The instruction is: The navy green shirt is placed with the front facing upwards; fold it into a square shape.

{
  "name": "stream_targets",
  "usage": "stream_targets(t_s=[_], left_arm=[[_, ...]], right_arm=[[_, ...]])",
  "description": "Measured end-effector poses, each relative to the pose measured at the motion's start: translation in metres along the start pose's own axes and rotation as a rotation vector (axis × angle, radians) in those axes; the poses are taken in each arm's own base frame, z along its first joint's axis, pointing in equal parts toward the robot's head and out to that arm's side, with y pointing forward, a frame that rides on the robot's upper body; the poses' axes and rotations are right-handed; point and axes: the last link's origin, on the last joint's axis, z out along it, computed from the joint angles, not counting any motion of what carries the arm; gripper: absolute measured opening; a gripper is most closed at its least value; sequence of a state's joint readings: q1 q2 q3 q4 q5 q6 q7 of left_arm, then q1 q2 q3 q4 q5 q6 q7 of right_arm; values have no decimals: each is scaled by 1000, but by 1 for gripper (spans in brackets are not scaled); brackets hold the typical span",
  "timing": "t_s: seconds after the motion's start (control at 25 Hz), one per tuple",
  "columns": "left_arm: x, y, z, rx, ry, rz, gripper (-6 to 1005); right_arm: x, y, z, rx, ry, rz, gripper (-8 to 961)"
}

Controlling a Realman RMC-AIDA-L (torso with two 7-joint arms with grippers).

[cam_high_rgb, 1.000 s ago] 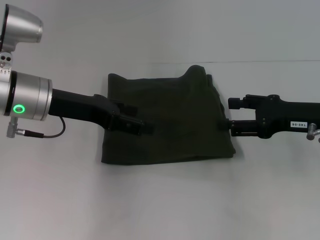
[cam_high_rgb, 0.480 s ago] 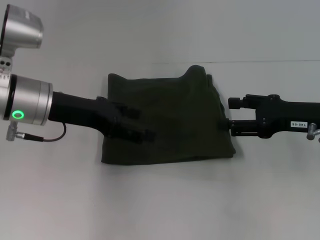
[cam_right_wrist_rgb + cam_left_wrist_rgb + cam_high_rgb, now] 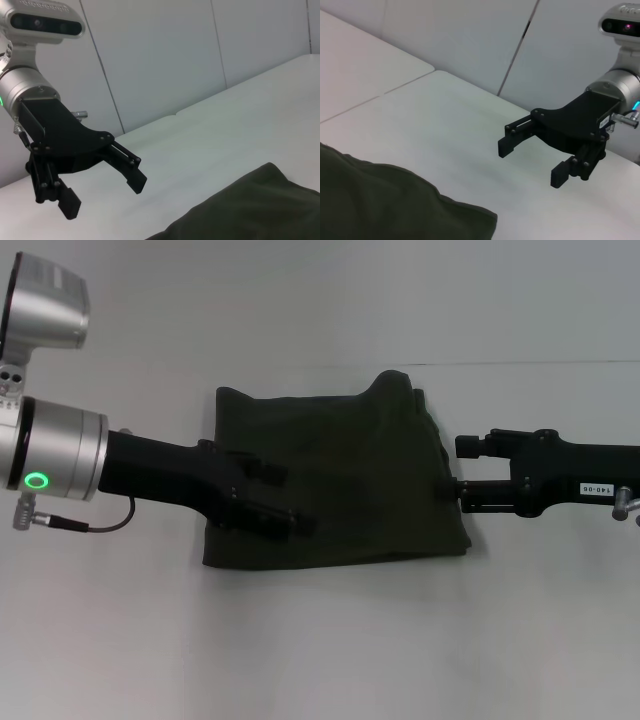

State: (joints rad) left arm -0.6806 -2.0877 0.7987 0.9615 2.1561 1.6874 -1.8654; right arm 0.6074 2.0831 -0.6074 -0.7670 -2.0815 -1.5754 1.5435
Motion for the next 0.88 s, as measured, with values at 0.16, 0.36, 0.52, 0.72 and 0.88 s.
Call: stream_targets(t_s=[0.16,0.36,0.52,0.72,0.88], left_arm=[[0,2,0,-10,-4,1,947],[0,2,0,-13,-5,2,947],[0,2,0,-11,-5,1,947],[0,2,0,-10,-5,0,947],[0,2,0,-10,-4,0,947]], right_arm=[[0,0,0,0,0,0,855],[0,0,0,0,0,1,855],[0,0,0,0,0,2,854],[0,0,0,0,0,2,855],[0,0,0,0,0,3,855]])
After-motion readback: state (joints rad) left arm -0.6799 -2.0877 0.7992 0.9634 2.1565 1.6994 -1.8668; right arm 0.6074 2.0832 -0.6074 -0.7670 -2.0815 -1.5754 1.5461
